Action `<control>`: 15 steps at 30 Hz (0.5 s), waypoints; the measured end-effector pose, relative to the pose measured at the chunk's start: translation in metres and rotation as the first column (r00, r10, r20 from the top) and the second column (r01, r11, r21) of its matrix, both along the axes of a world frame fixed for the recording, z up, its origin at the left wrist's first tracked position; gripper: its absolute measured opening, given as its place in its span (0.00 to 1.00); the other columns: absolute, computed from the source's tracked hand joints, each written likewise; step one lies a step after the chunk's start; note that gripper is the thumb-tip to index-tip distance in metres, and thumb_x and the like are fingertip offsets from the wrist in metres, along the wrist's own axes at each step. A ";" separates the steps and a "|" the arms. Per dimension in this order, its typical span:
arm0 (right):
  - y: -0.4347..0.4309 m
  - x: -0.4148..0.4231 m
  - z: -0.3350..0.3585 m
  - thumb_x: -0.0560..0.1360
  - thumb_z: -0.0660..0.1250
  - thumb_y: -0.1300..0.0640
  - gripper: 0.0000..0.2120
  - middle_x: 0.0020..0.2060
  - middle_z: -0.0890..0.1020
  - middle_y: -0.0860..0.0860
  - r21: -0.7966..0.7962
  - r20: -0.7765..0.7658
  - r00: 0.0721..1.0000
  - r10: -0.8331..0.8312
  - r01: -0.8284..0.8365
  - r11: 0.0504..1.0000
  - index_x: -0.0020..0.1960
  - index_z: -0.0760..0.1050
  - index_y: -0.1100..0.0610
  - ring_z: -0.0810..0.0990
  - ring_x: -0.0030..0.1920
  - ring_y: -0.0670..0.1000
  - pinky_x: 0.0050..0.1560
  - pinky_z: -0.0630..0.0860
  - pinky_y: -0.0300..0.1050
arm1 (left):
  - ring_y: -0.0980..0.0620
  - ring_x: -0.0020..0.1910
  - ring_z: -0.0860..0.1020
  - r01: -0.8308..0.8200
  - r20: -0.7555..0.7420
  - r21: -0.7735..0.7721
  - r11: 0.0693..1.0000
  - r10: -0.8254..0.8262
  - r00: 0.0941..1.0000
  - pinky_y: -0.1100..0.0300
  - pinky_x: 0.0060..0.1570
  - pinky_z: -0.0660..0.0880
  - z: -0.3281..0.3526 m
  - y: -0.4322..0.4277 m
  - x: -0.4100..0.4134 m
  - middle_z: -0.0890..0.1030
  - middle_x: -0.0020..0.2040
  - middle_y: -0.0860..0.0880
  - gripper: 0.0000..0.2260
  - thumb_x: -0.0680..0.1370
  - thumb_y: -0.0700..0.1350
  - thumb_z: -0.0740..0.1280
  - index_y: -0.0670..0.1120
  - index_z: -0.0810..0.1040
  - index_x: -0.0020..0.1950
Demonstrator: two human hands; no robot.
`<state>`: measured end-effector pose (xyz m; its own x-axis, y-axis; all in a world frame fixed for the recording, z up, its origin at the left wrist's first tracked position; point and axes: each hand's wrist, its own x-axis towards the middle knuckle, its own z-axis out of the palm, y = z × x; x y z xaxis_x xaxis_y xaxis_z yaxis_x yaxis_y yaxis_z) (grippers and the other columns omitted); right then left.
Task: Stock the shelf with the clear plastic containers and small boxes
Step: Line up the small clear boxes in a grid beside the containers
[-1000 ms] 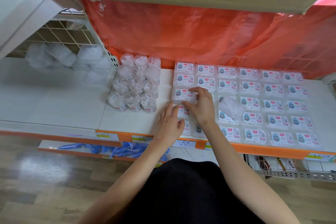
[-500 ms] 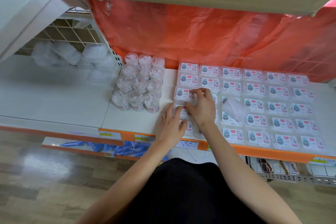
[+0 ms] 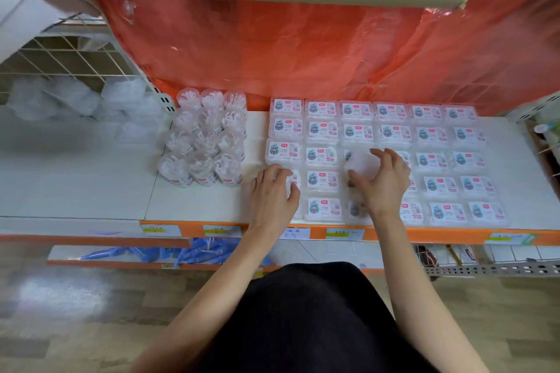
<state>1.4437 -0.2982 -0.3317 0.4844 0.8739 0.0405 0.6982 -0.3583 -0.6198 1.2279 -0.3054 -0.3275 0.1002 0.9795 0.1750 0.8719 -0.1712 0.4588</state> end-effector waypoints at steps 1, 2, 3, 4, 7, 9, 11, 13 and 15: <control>-0.004 0.005 -0.001 0.69 0.77 0.52 0.30 0.70 0.70 0.55 -0.028 -0.001 1.000 0.002 -0.002 1.000 0.68 0.73 0.56 0.64 0.71 0.59 0.68 0.61 0.57 | 0.45 0.57 0.76 0.014 0.031 -0.001 1.000 -0.014 0.999 0.52 0.57 0.71 0.000 0.002 0.003 0.79 0.56 0.47 0.11 0.76 0.44 0.67 0.45 0.80 0.57; -0.007 0.008 -0.003 0.69 0.77 0.52 0.30 0.69 0.71 0.55 -0.041 -0.005 1.000 0.013 -0.013 0.999 0.68 0.72 0.56 0.65 0.70 0.60 0.68 0.62 0.57 | 0.46 0.56 0.76 0.030 0.063 -0.014 0.999 -0.029 0.998 0.52 0.56 0.71 0.001 0.003 0.005 0.79 0.55 0.48 0.10 0.76 0.44 0.67 0.45 0.80 0.56; -0.010 0.012 -0.006 0.69 0.76 0.52 0.29 0.68 0.73 0.55 -0.038 -0.022 0.999 0.029 -0.030 0.999 0.68 0.73 0.56 0.67 0.69 0.60 0.67 0.64 0.56 | 0.46 0.55 0.76 0.043 0.095 -0.032 0.999 -0.039 0.995 0.53 0.57 0.70 0.001 0.004 0.008 0.79 0.54 0.48 0.09 0.76 0.43 0.66 0.45 0.80 0.55; -0.012 0.014 -0.008 0.70 0.76 0.53 0.28 0.66 0.74 0.55 -0.022 -0.058 0.997 0.041 -0.043 0.999 0.67 0.73 0.56 0.69 0.68 0.59 0.65 0.66 0.54 | 0.46 0.54 0.77 0.051 0.121 -0.045 0.998 -0.046 0.992 0.53 0.56 0.70 0.001 0.004 0.011 0.79 0.53 0.49 0.09 0.76 0.43 0.66 0.45 0.80 0.55; -0.018 0.016 -0.003 0.68 0.79 0.52 0.29 0.62 0.78 0.53 0.039 -0.200 0.979 0.046 -0.039 0.998 0.66 0.74 0.56 0.73 0.64 0.55 0.59 0.70 0.46 | 0.48 0.52 0.76 0.066 0.200 -0.093 0.993 -0.046 0.979 0.55 0.54 0.72 -0.001 0.003 0.020 0.80 0.51 0.50 0.07 0.77 0.43 0.66 0.46 0.80 0.52; -0.020 0.013 0.000 0.67 0.80 0.52 0.30 0.61 0.78 0.53 0.089 -0.198 0.973 0.116 -0.100 0.991 0.65 0.75 0.57 0.73 0.63 0.54 0.58 0.70 0.46 | 0.50 0.51 0.77 0.071 0.325 -0.162 0.984 -0.015 0.945 0.56 0.52 0.74 0.002 0.005 0.024 0.81 0.49 0.52 0.06 0.78 0.43 0.65 0.47 0.80 0.51; -0.019 0.008 0.006 0.67 0.79 0.52 0.29 0.60 0.78 0.51 0.113 -0.167 0.961 0.219 -0.202 0.973 0.65 0.75 0.56 0.72 0.62 0.51 0.58 0.68 0.40 | 0.54 0.48 0.79 0.069 0.497 -0.300 0.951 0.095 0.863 0.59 0.50 0.75 0.012 0.008 0.027 0.81 0.47 0.53 0.06 0.80 0.44 0.64 0.47 0.81 0.51; -0.018 0.000 0.012 0.67 0.80 0.52 0.28 0.59 0.78 0.48 0.135 -0.148 0.939 0.309 -0.291 0.947 0.64 0.76 0.55 0.70 0.58 0.44 0.55 0.63 0.27 | 0.54 0.48 0.80 0.066 0.602 -0.420 0.905 0.224 0.767 0.61 0.48 0.73 0.020 0.013 0.029 0.82 0.46 0.52 0.07 0.80 0.46 0.64 0.47 0.81 0.52; -0.019 -0.012 0.018 0.67 0.79 0.56 0.26 0.59 0.78 0.47 0.170 -0.155 0.909 0.386 -0.360 0.917 0.63 0.76 0.55 0.68 0.57 0.40 0.55 0.61 0.23 | 0.52 0.47 0.81 0.060 0.641 -0.467 0.882 0.291 0.710 0.60 0.49 0.74 0.022 0.017 0.029 0.82 0.47 0.50 0.07 0.80 0.47 0.65 0.47 0.80 0.52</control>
